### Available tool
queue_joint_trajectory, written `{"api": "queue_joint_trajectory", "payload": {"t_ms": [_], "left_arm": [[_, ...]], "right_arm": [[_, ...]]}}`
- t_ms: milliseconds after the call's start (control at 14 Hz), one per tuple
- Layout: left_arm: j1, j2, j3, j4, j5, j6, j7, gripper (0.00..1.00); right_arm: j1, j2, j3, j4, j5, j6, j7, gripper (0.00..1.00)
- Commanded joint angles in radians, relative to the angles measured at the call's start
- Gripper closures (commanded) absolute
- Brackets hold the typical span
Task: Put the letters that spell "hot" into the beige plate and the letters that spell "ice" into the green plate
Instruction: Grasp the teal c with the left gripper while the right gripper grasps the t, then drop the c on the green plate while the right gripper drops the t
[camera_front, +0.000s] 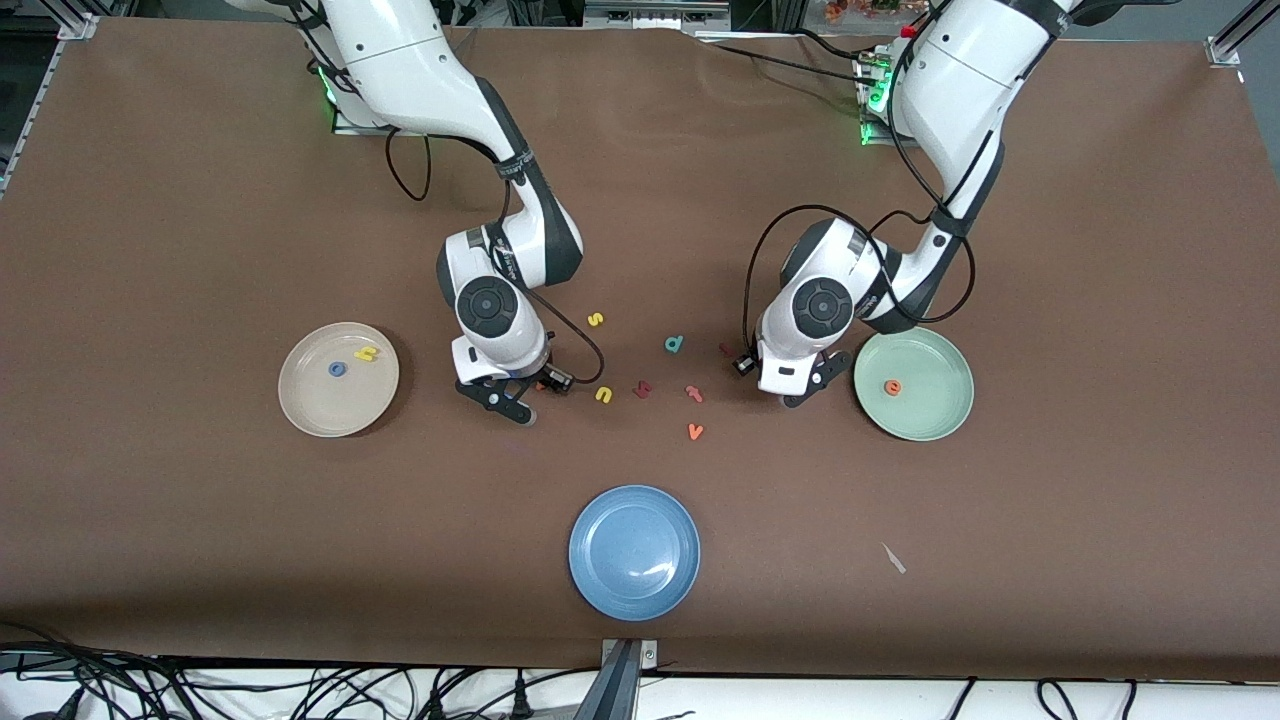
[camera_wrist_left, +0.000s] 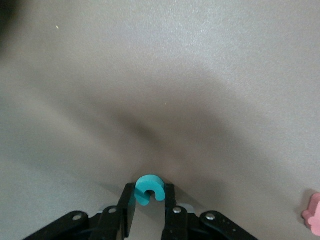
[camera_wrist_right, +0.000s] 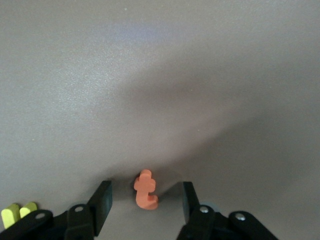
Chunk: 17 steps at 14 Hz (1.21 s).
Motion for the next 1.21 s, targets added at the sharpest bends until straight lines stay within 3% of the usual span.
{"api": "queue_joint_trajectory", "payload": {"t_ms": [0, 214, 500, 857, 1143], "left_arm": [[0.002, -0.029, 0.002, -0.017, 0.032, 0.001, -0.03, 1.0], [0.002, -0.063, 0.003, -0.008, 0.039, -0.041, -0.022, 1.0], [0.042, -0.095, 0.002, 0.04, 0.124, -0.208, 0.045, 1.0], [0.181, -0.135, 0.0, 0.038, 0.126, -0.329, 0.448, 1.0], [0.309, -0.134, -0.001, 0.023, 0.124, -0.335, 0.756, 1.0]], "right_arm": [[0.005, 0.013, -0.006, 0.027, 0.051, -0.004, 0.015, 0.58], [0.005, 0.015, -0.006, 0.025, 0.104, 0.01, 0.015, 0.94], [0.004, 0.021, -0.006, 0.02, 0.105, 0.039, 0.015, 0.96], [-0.005, 0.01, -0.014, 0.034, 0.104, 0.019, -0.005, 1.0], [-0.015, -0.056, -0.142, 0.039, 0.075, -0.227, -0.288, 1.0]]}}
